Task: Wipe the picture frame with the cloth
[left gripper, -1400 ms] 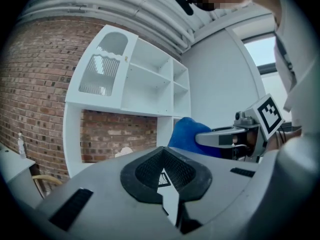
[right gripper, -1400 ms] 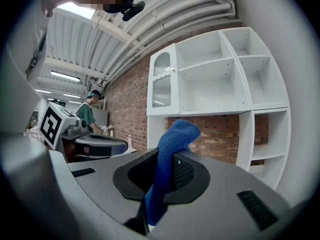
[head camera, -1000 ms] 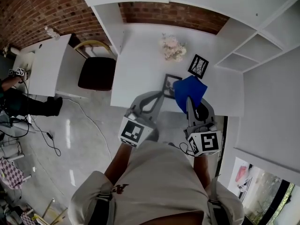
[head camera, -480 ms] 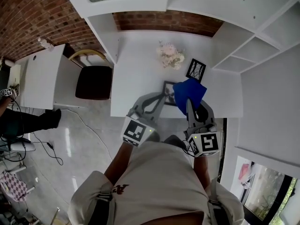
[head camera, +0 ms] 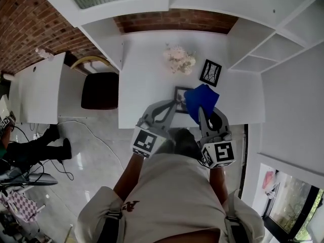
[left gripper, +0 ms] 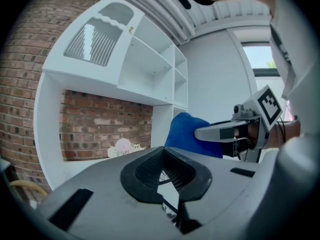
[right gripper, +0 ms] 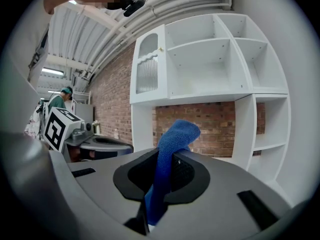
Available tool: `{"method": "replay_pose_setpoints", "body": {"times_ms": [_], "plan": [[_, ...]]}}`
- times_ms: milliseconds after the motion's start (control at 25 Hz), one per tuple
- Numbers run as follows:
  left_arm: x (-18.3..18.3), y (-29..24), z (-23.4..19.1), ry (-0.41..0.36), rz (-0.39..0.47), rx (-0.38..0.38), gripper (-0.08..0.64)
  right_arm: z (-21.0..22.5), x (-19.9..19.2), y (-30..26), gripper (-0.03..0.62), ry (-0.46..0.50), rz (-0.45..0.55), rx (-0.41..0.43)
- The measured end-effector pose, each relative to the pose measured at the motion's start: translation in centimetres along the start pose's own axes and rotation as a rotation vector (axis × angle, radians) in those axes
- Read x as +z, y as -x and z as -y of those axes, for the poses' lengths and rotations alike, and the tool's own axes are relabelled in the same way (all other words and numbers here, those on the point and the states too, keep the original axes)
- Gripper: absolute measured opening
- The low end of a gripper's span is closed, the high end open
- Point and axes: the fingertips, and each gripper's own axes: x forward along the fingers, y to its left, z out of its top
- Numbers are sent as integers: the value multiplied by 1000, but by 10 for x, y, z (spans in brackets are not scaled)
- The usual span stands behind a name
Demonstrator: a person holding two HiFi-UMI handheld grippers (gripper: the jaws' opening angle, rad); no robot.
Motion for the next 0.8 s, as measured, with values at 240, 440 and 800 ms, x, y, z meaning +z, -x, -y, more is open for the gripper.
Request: {"method": "replay_pose_setpoints", "body": {"times_ms": [240,440,800], "plan": [[-15,-13,-1,1,-30,30,2,14,-22,-7,29,-23,-35,27],[-27,-21,-8,21,-53,66,2,21,-34,-18,29,-32,-65,59],[-54,-32,-19,37,-102,77,2,31,-60,-35,29,-29,-110,79]]}}
